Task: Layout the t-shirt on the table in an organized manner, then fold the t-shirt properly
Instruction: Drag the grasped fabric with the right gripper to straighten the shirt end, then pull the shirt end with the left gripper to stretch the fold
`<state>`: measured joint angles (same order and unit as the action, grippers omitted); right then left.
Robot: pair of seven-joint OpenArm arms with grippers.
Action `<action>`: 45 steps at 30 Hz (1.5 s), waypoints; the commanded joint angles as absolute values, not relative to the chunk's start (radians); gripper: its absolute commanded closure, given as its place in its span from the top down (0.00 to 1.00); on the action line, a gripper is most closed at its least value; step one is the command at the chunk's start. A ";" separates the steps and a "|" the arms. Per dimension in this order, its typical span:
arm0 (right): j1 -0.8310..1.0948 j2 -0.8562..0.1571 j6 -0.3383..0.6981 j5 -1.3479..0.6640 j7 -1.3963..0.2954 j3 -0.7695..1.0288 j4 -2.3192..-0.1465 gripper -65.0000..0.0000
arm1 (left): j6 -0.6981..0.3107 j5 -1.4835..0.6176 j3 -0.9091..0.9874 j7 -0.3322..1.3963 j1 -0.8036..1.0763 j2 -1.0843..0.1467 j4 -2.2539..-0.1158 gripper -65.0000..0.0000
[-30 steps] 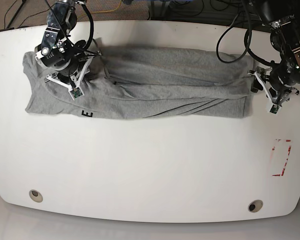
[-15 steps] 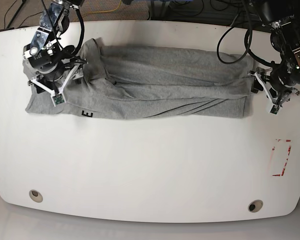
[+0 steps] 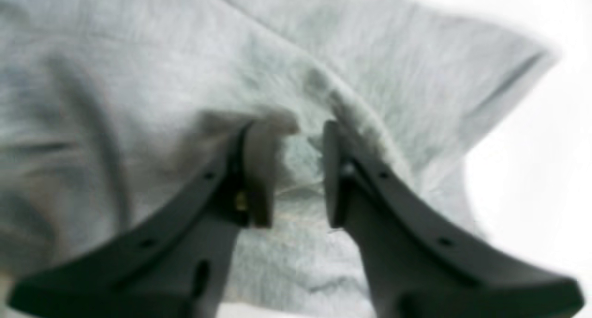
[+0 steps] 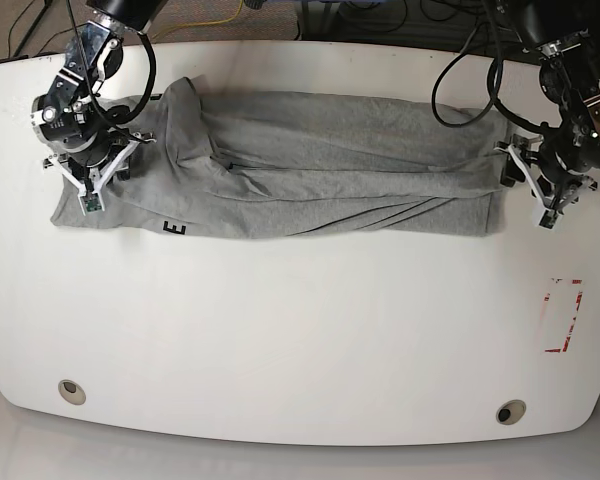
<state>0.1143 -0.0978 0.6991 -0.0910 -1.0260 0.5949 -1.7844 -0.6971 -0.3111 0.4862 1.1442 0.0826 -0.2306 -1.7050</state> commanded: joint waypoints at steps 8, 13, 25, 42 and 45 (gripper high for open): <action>0.084 -0.107 0.698 -0.102 -0.883 0.596 -1.609 0.20 | -0.698 -0.321 0.504 1.130 0.070 -0.243 -1.721 0.51; 0.059 -0.105 0.698 -0.102 -0.858 0.595 -1.552 0.20 | -0.698 -0.344 0.590 1.135 0.068 -0.226 -1.712 0.52; 0.047 -0.074 0.698 -0.093 -0.855 0.503 -1.552 0.19 | -0.698 -0.622 0.725 1.185 0.036 -0.262 -1.445 0.52; 0.071 -0.044 0.698 -0.091 -0.855 0.470 -1.596 0.19 | -0.698 -0.719 0.684 1.185 0.028 -0.265 -1.305 0.52; 0.071 -0.044 0.698 -0.091 -0.855 0.470 -1.595 0.19 | -0.698 -0.714 0.668 1.185 0.027 -0.265 -1.305 0.52</action>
<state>0.0711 -0.0391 0.6968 -0.1043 -0.8345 0.4702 -1.5848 -0.6975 -0.7273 0.6777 1.1694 0.0322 -0.2581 -1.2991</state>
